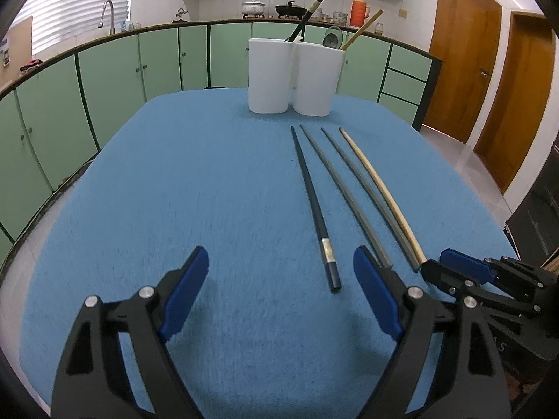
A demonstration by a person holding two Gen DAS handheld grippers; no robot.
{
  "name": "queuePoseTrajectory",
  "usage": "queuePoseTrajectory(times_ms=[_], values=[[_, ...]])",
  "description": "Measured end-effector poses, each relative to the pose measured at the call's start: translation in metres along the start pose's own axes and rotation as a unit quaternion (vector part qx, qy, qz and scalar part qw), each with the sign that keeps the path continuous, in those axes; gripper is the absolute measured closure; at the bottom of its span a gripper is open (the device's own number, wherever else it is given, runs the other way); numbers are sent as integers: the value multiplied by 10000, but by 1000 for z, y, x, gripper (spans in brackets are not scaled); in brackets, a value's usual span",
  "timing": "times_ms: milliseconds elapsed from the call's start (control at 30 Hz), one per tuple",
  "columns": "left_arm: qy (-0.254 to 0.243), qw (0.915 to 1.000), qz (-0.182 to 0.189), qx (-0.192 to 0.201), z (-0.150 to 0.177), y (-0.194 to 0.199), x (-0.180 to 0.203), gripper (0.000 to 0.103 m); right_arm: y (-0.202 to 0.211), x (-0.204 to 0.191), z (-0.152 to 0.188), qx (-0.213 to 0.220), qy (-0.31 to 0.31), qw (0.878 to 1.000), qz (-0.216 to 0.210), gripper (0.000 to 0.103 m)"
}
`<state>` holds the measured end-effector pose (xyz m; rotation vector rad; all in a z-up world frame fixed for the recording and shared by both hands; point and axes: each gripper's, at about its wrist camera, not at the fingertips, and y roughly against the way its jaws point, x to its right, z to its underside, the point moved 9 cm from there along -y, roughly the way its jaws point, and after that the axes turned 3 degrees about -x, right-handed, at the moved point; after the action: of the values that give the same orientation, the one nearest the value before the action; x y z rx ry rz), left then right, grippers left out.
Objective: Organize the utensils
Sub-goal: 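Move both open tools back over the remaining chopsticks on the mat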
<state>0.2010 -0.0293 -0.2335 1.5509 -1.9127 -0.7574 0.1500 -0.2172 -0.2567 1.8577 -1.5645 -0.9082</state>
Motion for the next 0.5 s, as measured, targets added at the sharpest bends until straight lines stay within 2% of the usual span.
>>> queuePoseTrajectory(times_ms=[333, 500], values=[[76, 10000, -11, -23, 0, -2, -4, 21, -3, -10, -3, 17, 103, 9999, -36, 77], [96, 10000, -13, -7, 0, 0, -7, 21, -6, -13, -6, 60, 181, 9998, 47, 87]])
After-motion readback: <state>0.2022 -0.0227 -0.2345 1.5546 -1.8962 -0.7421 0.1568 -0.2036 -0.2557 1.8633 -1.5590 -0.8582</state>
